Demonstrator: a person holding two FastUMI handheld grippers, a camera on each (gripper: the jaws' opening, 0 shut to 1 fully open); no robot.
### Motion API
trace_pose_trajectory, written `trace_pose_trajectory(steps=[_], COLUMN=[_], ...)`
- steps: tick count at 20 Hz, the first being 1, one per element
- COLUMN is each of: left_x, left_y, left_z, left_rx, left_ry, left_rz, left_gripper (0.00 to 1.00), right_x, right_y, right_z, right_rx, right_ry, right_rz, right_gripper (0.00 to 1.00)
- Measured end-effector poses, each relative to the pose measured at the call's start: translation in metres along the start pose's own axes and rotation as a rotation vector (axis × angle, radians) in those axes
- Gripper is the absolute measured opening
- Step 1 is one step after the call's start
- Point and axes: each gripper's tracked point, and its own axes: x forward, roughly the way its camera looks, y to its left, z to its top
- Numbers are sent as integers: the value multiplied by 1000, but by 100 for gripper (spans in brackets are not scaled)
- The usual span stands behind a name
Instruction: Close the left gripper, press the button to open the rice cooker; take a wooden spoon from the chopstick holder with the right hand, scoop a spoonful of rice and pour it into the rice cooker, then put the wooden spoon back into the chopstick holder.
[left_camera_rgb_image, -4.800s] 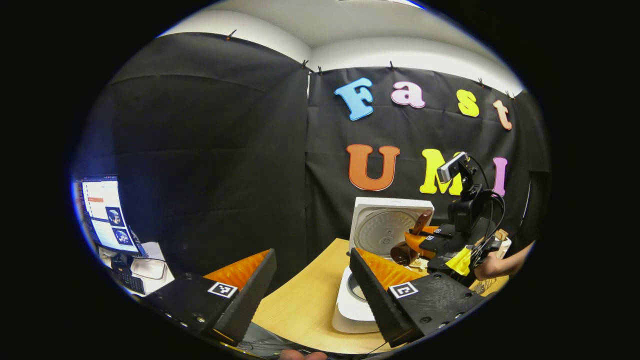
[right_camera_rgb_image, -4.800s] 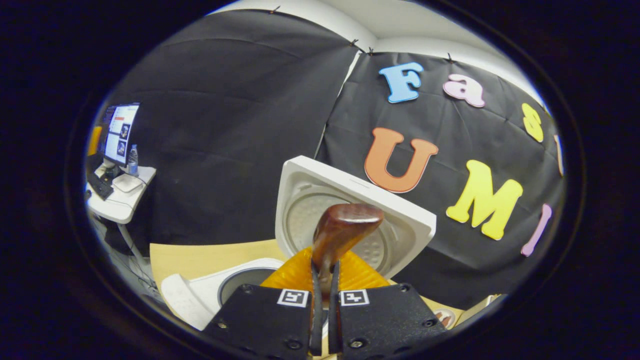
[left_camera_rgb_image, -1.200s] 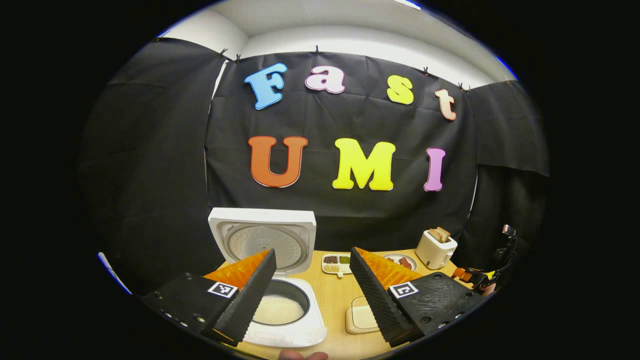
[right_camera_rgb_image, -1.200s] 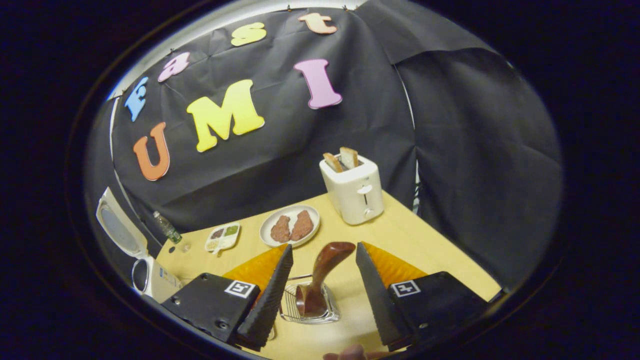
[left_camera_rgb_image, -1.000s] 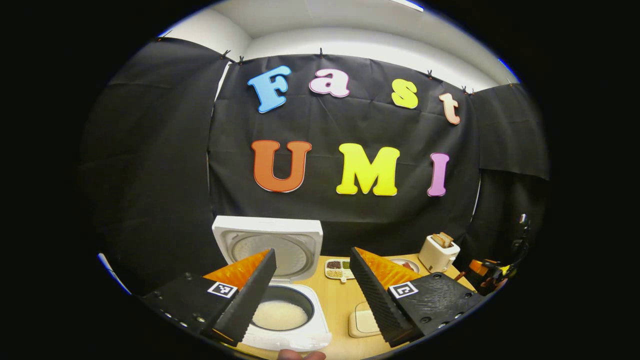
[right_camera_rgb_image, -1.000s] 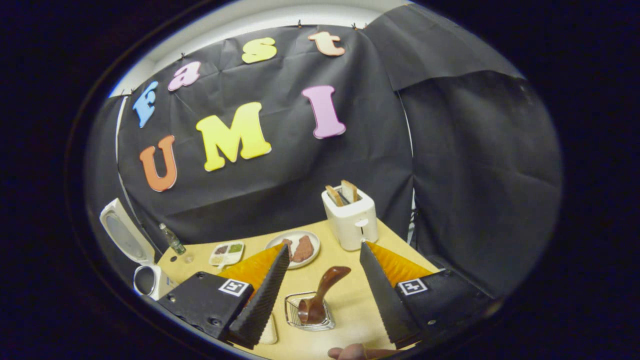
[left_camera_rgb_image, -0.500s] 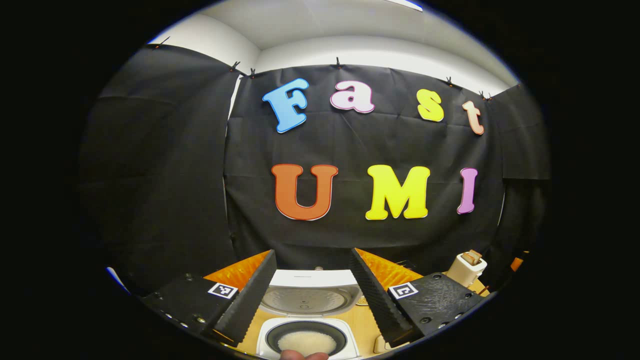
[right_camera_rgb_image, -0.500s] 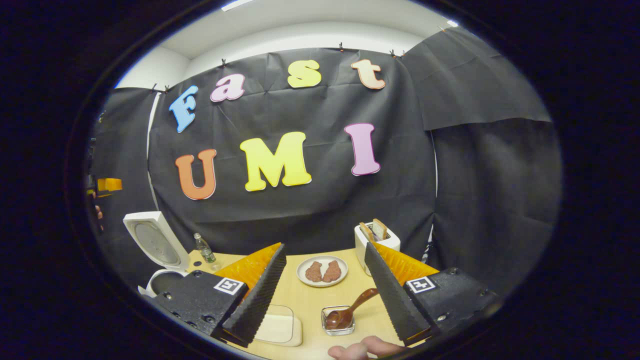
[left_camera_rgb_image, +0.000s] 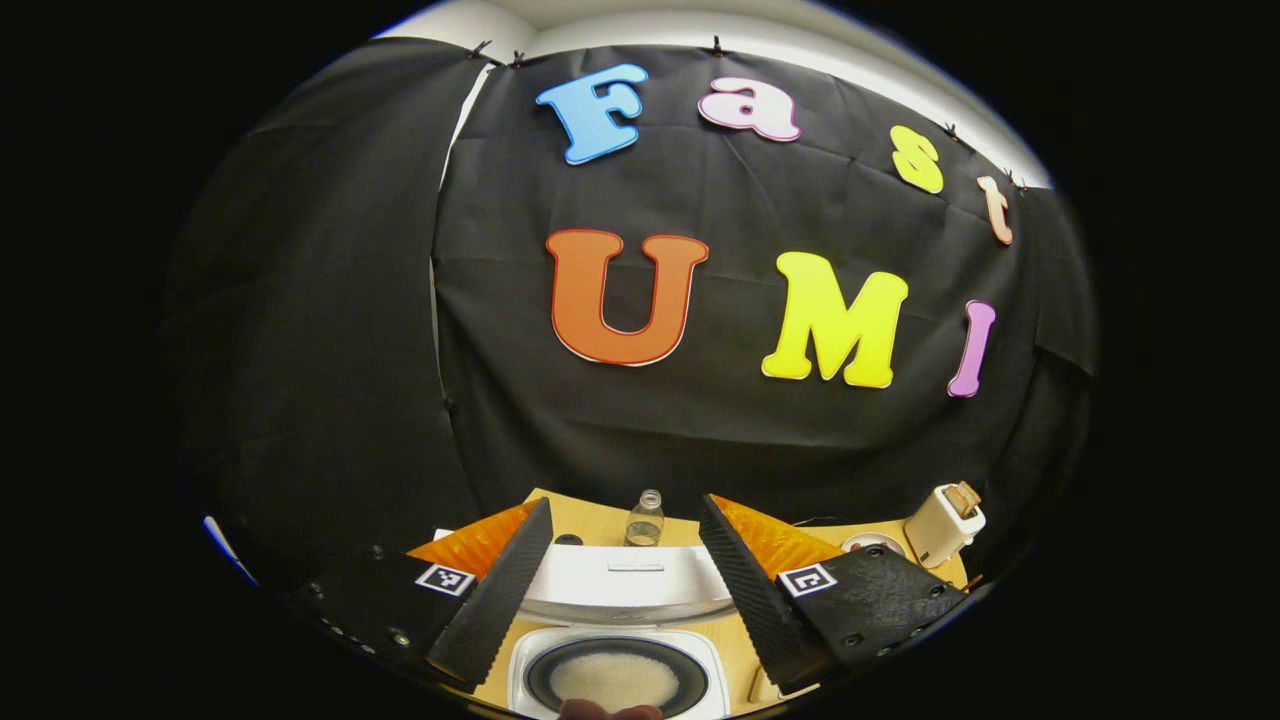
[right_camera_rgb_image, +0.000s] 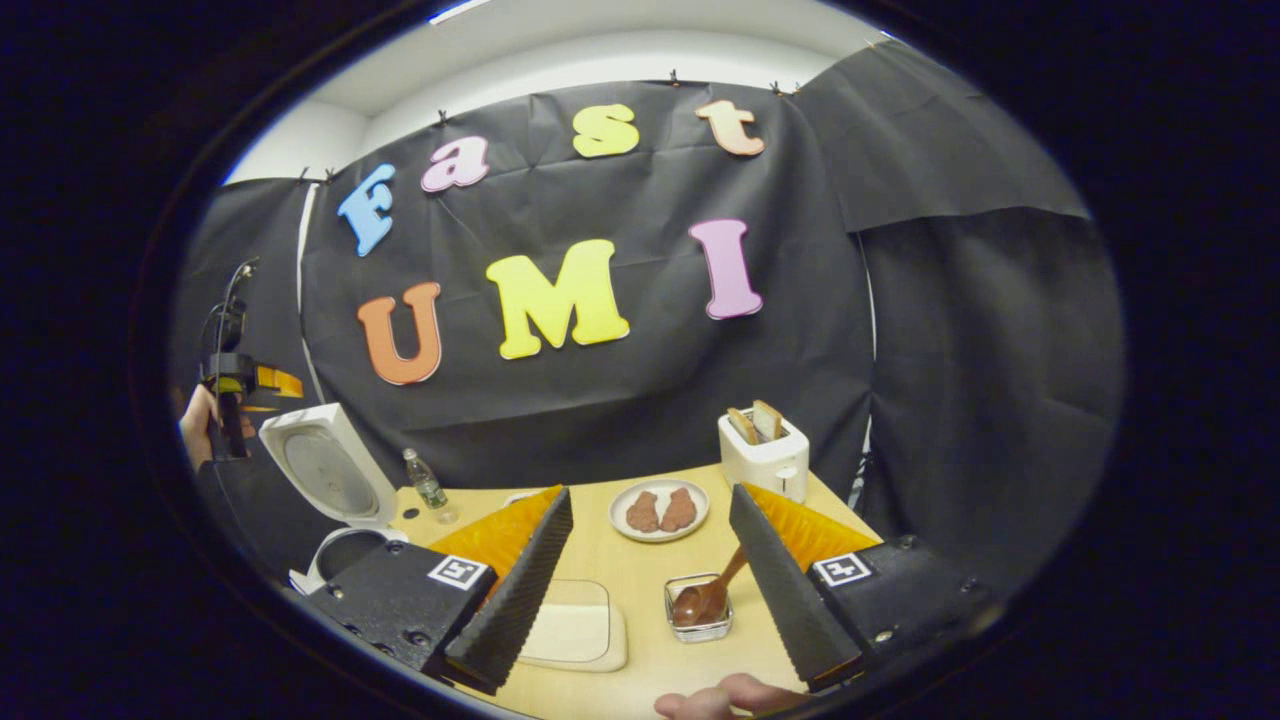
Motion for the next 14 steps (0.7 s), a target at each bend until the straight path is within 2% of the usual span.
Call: trace_pose_trajectory(steps=[2, 3, 4, 5, 6, 8, 9, 10, 14], left_x=[9, 11, 13, 13, 10, -2, -13, -20, -52], left_y=[6, 7, 8, 7, 4, 1, 0, -5, -11], left_z=[-5, -6, -8, -11, -16, -27, -35, -38, -68], left_rx=[-21, -31, -35, -30, -8, 48, 62, 54, 29], left_ry=[40, 51, 67, 79, 92, 131, 157, 179, 272], left_rz=[-9, -9, -10, -10, -24, -51, -66, -88, -155], left_gripper=[95, 95, 95, 96, 97, 98, 97, 98, 97], right_x=[-2, -4, -4, -4, -5, -3, 0, 0, 2], right_y=[-9, -15, -18, -19, -16, -6, -1, 5, 36], right_z=[-1, -6, -6, -5, -5, -10, -12, -16, -18], right_rx=[18, 22, 26, 33, 36, 29, 19, 8, -34], right_ry=[1, 3, 3, 2, 6, 16, 22, 30, 57], right_rz=[-29, -45, -57, -64, -63, -50, -41, -28, 28], right_gripper=[100, 96, 100, 96, 100, 100, 96, 100, 100])
